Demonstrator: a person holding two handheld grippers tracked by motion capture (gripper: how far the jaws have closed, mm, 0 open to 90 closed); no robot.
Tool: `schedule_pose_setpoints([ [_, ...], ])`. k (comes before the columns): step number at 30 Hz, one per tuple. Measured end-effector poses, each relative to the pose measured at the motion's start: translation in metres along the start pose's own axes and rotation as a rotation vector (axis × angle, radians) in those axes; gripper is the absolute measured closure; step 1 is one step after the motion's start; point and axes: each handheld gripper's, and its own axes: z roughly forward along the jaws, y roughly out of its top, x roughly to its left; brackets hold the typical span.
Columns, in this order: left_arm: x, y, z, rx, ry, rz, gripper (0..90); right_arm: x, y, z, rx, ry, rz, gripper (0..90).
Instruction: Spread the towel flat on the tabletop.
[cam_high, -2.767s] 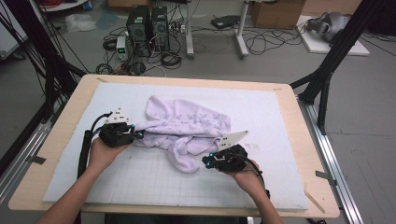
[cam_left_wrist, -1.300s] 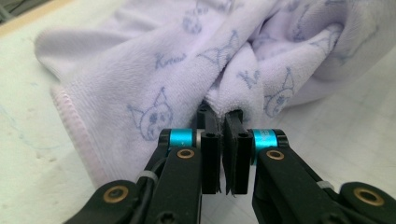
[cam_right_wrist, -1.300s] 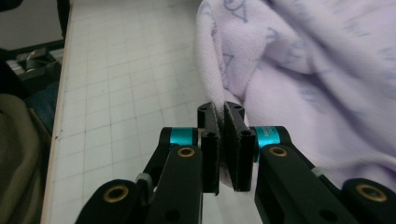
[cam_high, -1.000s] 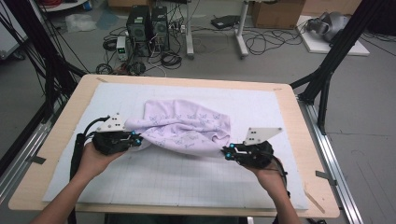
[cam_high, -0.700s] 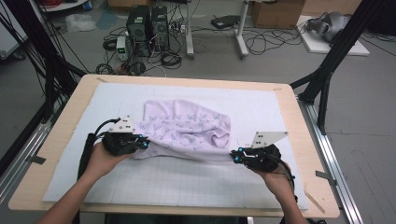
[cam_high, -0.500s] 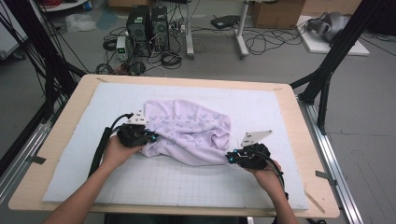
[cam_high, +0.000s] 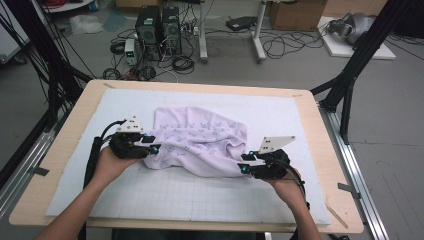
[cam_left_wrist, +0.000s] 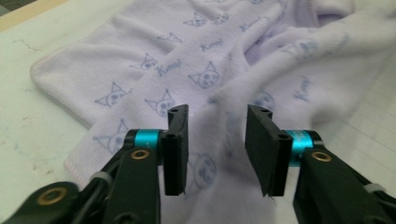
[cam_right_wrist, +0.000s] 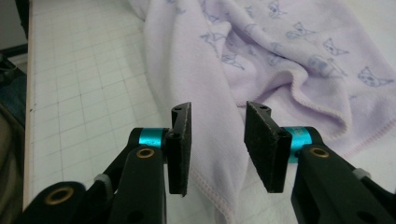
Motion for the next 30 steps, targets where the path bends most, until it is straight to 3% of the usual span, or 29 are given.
schedule_pose_setpoints([
  [3,-0.010,-0.010,-0.009,-0.017,-0.012,0.004,54.3,0.002,-0.001,0.009,0.027,0.005,-0.015,58.5],
  [6,-0.020,-0.021,-0.006,-0.001,-0.049,0.013,53.6,0.002,-0.004,0.022,0.042,0.019,-0.020,57.8],
  [8,-0.026,-0.025,0.004,0.030,-0.068,0.026,53.8,0.002,-0.005,0.032,0.074,0.025,-0.026,57.5],
  [12,-0.029,-0.025,0.031,0.088,-0.061,0.038,55.5,0.002,-0.005,0.050,0.113,0.033,-0.034,58.4],
  [15,-0.029,-0.025,0.051,0.121,-0.052,0.042,64.5,0.000,-0.008,0.059,0.131,0.050,-0.025,62.4],
  [17,-0.027,-0.026,0.054,0.112,-0.048,0.049,72.8,-0.002,-0.012,0.063,0.125,0.065,-0.009,66.0],
  [22,-0.025,-0.025,0.048,0.105,-0.067,0.045,83.0,-0.005,-0.014,0.061,0.106,0.078,0.011,80.4],
  [25,-0.023,-0.023,0.037,0.084,-0.079,0.034,84.4,-0.002,-0.012,0.053,0.084,0.077,0.002,82.3],
  [30,-0.022,-0.012,0.003,0.035,-0.090,0.056,84.9,0.009,-0.007,0.032,0.040,0.076,-0.019,83.0],
])
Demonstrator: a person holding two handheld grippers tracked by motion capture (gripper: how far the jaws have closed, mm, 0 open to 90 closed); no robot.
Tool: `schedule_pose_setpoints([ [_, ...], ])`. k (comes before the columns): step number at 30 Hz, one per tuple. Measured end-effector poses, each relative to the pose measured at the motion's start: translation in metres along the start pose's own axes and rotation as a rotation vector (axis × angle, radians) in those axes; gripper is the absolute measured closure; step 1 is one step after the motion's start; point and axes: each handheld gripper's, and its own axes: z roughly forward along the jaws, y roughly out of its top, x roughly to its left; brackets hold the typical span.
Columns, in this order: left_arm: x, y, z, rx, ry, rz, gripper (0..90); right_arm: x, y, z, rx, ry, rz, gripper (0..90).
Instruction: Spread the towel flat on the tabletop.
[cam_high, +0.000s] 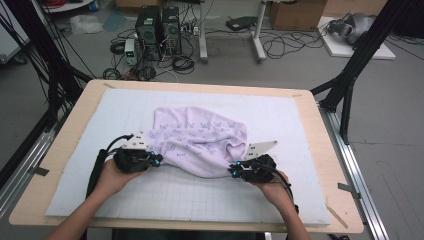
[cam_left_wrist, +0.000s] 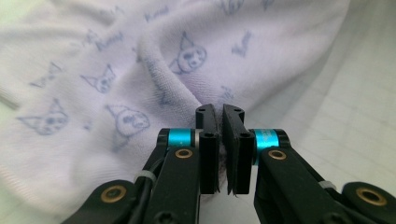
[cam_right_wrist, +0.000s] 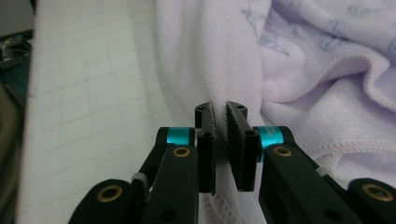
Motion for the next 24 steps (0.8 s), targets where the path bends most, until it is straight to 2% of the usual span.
schedule_pose_setpoints([
  [4,-0.010,0.006,-0.029,-0.027,-0.018,0.039,85.0,0.020,0.008,-0.021,-0.046,0.007,-0.038,83.4],
  [7,-0.023,0.007,-0.054,-0.041,-0.024,0.077,85.1,0.037,0.015,-0.034,-0.068,0.019,-0.075,83.5],
  [10,-0.035,0.004,-0.071,-0.046,-0.040,0.104,85.1,0.056,0.019,-0.043,-0.063,0.055,-0.114,83.5],
  [13,-0.044,-0.002,-0.083,-0.057,-0.061,0.128,83.8,0.078,0.020,-0.047,-0.072,0.148,-0.152,82.6],
  [14,-0.045,-0.004,-0.083,-0.060,-0.063,0.125,79.9,0.085,0.020,-0.047,-0.072,0.178,-0.163,78.7],
  [15,-0.045,-0.005,-0.083,-0.057,-0.060,0.123,74.3,0.088,0.019,-0.047,-0.074,0.184,-0.169,75.5],
  [16,-0.044,-0.007,-0.081,-0.051,-0.069,0.122,68.9,0.089,0.019,-0.047,-0.078,0.186,-0.168,73.6],
  [18,-0.040,-0.012,-0.071,-0.048,-0.077,0.099,63.7,0.083,0.016,-0.046,-0.098,0.180,-0.146,69.5],
  [19,-0.038,-0.014,-0.067,-0.040,-0.078,0.100,62.6,0.077,0.015,-0.044,-0.097,0.157,-0.124,67.5],
  [21,-0.034,-0.018,-0.053,-0.031,-0.083,0.086,61.4,0.067,0.014,-0.036,-0.066,0.113,-0.120,64.9],
  [24,-0.027,-0.026,-0.028,0.008,-0.083,0.070,58.8,0.050,0.012,-0.013,-0.017,0.066,-0.099,61.0],
])
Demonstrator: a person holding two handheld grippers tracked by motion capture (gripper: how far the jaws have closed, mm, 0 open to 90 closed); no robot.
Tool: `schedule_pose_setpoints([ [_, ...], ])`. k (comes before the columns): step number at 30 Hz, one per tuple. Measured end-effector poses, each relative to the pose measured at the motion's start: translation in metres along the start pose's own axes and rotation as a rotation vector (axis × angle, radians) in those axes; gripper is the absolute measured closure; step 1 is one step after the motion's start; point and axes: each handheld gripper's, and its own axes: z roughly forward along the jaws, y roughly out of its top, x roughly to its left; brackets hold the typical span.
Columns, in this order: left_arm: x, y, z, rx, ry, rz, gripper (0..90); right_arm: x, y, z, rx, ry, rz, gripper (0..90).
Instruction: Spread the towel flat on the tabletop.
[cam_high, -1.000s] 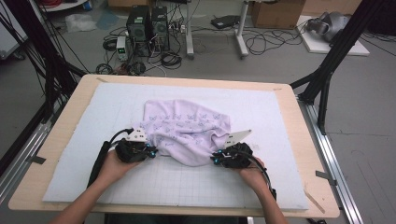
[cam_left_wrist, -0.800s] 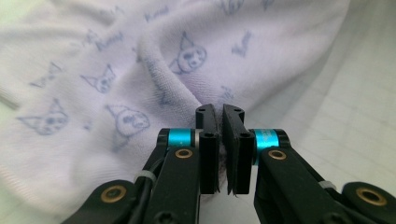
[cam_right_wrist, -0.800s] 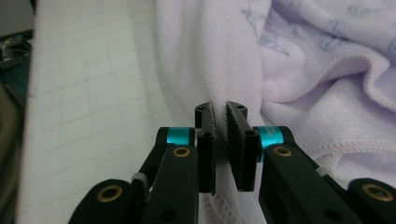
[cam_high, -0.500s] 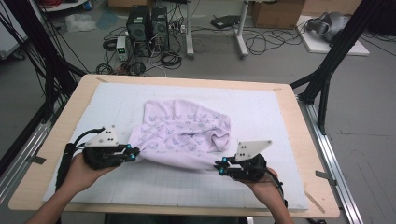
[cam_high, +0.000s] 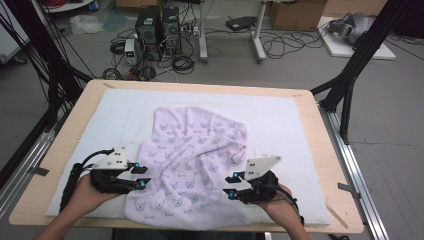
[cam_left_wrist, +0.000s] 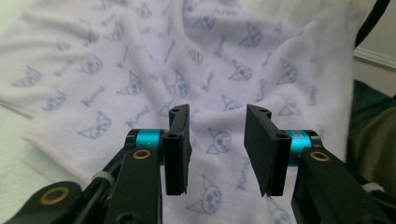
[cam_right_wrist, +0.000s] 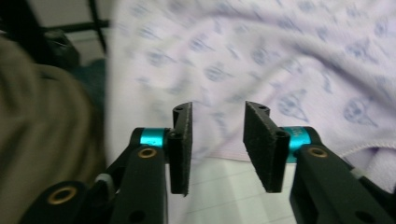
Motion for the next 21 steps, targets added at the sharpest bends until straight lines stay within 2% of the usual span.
schedule_pose_setpoints([
  [2,0.006,-0.006,0.016,0.030,-0.004,-0.013,57.9,-0.011,-0.003,0.016,0.026,-0.012,0.011,59.0],
  [5,0.011,-0.014,0.034,0.067,-0.012,-0.034,56.6,-0.024,-0.007,0.039,0.083,-0.002,0.038,59.0],
  [7,0.011,-0.017,0.042,0.098,-0.014,-0.027,57.6,-0.028,-0.009,0.051,0.123,0.002,0.043,59.0],
  [8,0.010,-0.020,0.046,0.105,-0.014,-0.010,60.7,-0.028,-0.010,0.054,0.136,0.008,0.040,59.9],
  [9,0.009,-0.021,0.046,0.084,-0.011,-0.007,64.2,-0.029,-0.010,0.059,0.146,0.006,0.035,62.7],
  [11,0.008,-0.021,0.047,0.082,-0.032,-0.013,75.5,-0.030,-0.011,0.059,0.133,-0.008,0.020,69.2],
  [12,0.008,-0.020,0.047,0.079,-0.030,-0.017,79.1,-0.030,-0.011,0.059,0.128,-0.012,0.021,74.4],
  [13,0.007,-0.019,0.047,0.086,-0.024,-0.011,82.9,-0.030,-0.011,0.058,0.128,-0.009,0.020,85.2],
  [17,0.006,-0.020,0.046,0.087,-0.016,-0.007,85.7,-0.029,-0.012,0.053,0.138,0.012,0.011,88.1],
  [21,0.007,-0.021,0.044,0.077,-0.019,-0.020,85.3,-0.025,-0.019,0.029,0.116,-0.005,0.016,88.2],
])
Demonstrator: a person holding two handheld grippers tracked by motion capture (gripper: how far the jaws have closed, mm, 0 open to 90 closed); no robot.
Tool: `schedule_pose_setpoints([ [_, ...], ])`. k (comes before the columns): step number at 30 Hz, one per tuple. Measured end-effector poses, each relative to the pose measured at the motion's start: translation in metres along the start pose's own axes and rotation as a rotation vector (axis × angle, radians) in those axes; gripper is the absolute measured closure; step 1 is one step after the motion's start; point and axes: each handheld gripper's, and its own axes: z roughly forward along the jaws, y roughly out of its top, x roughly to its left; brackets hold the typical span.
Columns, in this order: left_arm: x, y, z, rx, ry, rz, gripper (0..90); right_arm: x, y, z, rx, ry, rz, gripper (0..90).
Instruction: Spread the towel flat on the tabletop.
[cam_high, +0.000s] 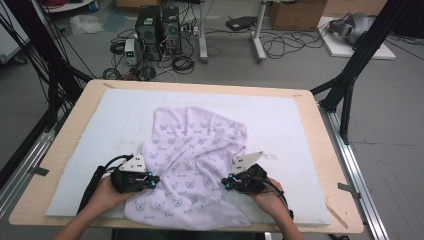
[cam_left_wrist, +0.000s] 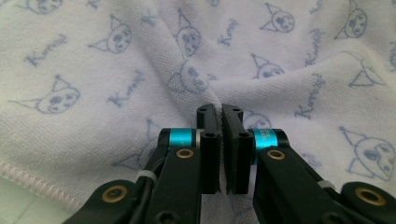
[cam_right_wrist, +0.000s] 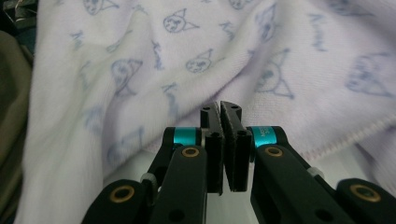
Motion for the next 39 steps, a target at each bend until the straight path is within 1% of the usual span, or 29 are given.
schedule_pose_setpoints([
  [2,0.000,0.001,-0.002,-0.003,-0.001,0.004,82.0,0.002,-0.010,-0.016,-0.009,-0.020,0.015,88.3],
  [3,0.000,0.002,-0.003,-0.011,0.000,-0.001,79.0,0.003,-0.014,-0.021,-0.013,-0.025,0.023,88.3],
  [4,0.001,0.003,-0.006,-0.018,-0.004,0.005,76.3,0.003,-0.021,-0.030,-0.010,-0.043,0.032,88.2],
  [5,0.000,0.003,-0.008,-0.036,-0.007,-0.004,73.4,0.003,-0.026,-0.036,-0.007,-0.054,0.047,88.3],
  [6,0.000,0.004,-0.010,-0.041,-0.007,0.001,69.9,0.003,-0.031,-0.043,-0.007,-0.062,0.061,88.3],
  [9,0.000,0.006,-0.017,-0.051,0.012,0.002,62.6,0.001,-0.044,-0.059,-0.006,-0.092,0.088,88.2],
  [12,0.004,0.004,-0.019,-0.049,0.039,-0.019,56.3,0.001,-0.046,-0.064,0.003,-0.113,0.089,86.7],
  [13,0.006,0.003,-0.018,-0.044,0.056,-0.034,53.6,0.002,-0.044,-0.063,-0.013,-0.118,0.091,81.8],
  [14,0.007,0.001,-0.017,-0.033,0.058,-0.039,51.6,0.002,-0.042,-0.062,-0.040,-0.128,0.096,75.6],
  [16,0.010,-0.002,-0.012,-0.012,0.047,-0.046,51.2,0.003,-0.037,-0.057,-0.074,-0.110,0.100,61.7],
  [17,0.009,-0.003,-0.008,0.003,0.044,-0.050,51.6,0.003,-0.033,-0.051,-0.076,-0.101,0.093,58.2],
  [18,0.008,-0.004,-0.005,0.012,0.036,-0.044,55.5,0.004,-0.031,-0.045,-0.056,-0.096,0.085,53.8],
  [19,0.006,-0.005,-0.002,0.009,0.046,-0.018,59.3,0.004,-0.029,-0.040,-0.043,-0.102,0.077,51.5],
  [20,0.004,-0.005,-0.002,-0.002,0.045,-0.016,61.9,0.003,-0.027,-0.032,-0.020,-0.105,0.069,51.1],
  [22,0.005,-0.003,-0.001,0.005,0.021,-0.009,77.4,0.000,-0.026,-0.019,0.007,-0.081,0.076,52.9],
  [23,0.005,-0.002,0.000,0.007,0.013,-0.008,81.5,-0.003,-0.027,-0.011,0.029,-0.065,0.075,54.9],
  [24,0.005,-0.001,0.001,0.012,0.007,0.003,85.2,-0.004,-0.028,-0.009,0.014,-0.061,0.076,62.0],
  [25,0.006,0.000,0.001,0.016,-0.003,-0.001,86.8,-0.008,-0.028,-0.009,0.003,-0.051,0.088,70.1],
  [26,0.008,0.001,0.001,0.022,-0.007,0.002,87.6,-0.013,-0.027,-0.011,0.010,-0.021,0.094,83.5],
  [28,0.010,0.003,0.001,0.018,0.025,0.004,88.2,-0.014,-0.024,-0.010,0.026,-0.005,0.082,85.5],
  [29,0.012,0.005,0.000,0.008,0.045,-0.007,88.3,-0.014,-0.021,-0.011,0.038,-0.017,0.064,85.7],
  [30,0.014,0.007,0.000,-0.001,0.062,-0.015,88.3,-0.014,-0.018,-0.014,0.031,-0.031,0.046,85.8],
  [31,0.019,0.011,-0.002,-0.020,0.085,-0.025,88.4,-0.014,-0.015,-0.016,0.016,-0.046,0.045,86.0],
  [32,0.021,0.014,-0.002,-0.034,0.096,-0.038,88.4,-0.017,-0.010,-0.022,-0.013,-0.068,0.043,86.0],
  [34,0.029,0.027,-0.006,-0.072,0.147,-0.054,88.4,-0.022,-0.002,-0.031,-0.046,-0.115,0.047,86.0],
  [35,0.033,0.033,-0.007,-0.094,0.168,-0.063,88.4,-0.027,0.003,-0.037,-0.061,-0.157,0.045,86.0],
  [36,0.036,0.037,-0.008,-0.113,0.184,-0.072,88.4,-0.032,0.008,-0.041,-0.067,-0.192,0.049,86.0],
  [37,0.041,0.043,-0.008,-0.143,0.217,-0.085,88.4,-0.036,0.010,-0.044,-0.072,-0.211,0.052,86.0],
  [39,0.050,0.050,-0.006,-0.156,0.264,-0.103,88.4,-0.050,0.016,-0.047,-0.075,-0.260,0.077,85.9],
])
